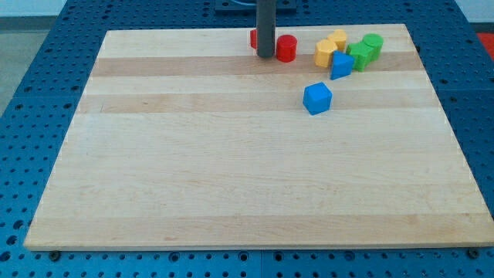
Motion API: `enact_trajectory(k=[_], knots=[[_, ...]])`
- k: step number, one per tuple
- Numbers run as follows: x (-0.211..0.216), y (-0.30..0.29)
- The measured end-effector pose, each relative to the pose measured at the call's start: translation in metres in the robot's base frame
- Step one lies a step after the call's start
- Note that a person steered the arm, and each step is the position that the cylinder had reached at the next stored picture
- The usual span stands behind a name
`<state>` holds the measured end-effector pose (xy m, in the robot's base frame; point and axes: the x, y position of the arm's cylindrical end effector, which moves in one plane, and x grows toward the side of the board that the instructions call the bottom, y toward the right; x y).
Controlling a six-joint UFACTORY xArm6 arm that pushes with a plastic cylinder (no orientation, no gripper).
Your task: Move the blue cube in between yellow hexagon and red circle
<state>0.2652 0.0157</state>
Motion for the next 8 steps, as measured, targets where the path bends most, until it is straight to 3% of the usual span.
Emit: enact_trajectory(k=[3,4,7,8], knots=[[0.157,0.024],[0.18,0.107],[0.181,0.112],[0.157,0.096]])
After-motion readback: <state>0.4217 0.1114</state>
